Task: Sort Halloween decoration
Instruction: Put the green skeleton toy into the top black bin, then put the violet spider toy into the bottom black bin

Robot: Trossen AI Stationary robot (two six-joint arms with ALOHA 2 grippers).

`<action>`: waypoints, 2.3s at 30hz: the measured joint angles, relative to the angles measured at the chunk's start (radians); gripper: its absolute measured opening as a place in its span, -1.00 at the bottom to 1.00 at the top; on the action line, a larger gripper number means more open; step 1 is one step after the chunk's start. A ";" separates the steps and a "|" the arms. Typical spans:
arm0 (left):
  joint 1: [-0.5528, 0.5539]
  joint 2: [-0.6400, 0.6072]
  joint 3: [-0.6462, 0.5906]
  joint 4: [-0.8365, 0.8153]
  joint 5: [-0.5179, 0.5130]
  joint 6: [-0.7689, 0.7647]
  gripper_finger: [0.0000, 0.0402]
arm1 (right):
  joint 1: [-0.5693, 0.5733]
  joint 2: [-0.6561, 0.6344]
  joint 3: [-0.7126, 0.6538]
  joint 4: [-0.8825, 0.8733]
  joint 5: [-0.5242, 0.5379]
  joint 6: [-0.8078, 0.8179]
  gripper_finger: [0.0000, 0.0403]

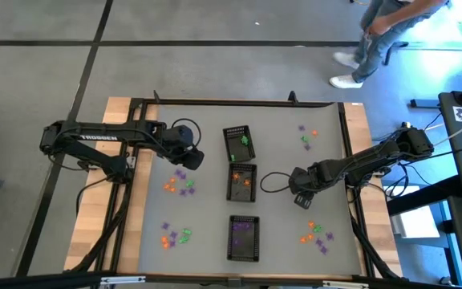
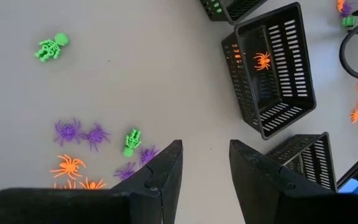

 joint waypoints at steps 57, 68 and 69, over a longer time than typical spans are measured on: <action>0.000 0.000 0.000 0.000 0.000 0.000 -0.38 | -0.496 0.164 0.225 0.757 0.073 -0.529 -0.49; 0.000 0.000 0.000 0.000 0.000 0.000 -0.38 | -0.497 0.128 0.225 0.778 -0.018 -0.601 0.06; 0.000 0.000 0.000 0.000 0.000 0.000 -0.38 | -0.497 0.112 0.226 0.724 -0.007 -0.602 0.07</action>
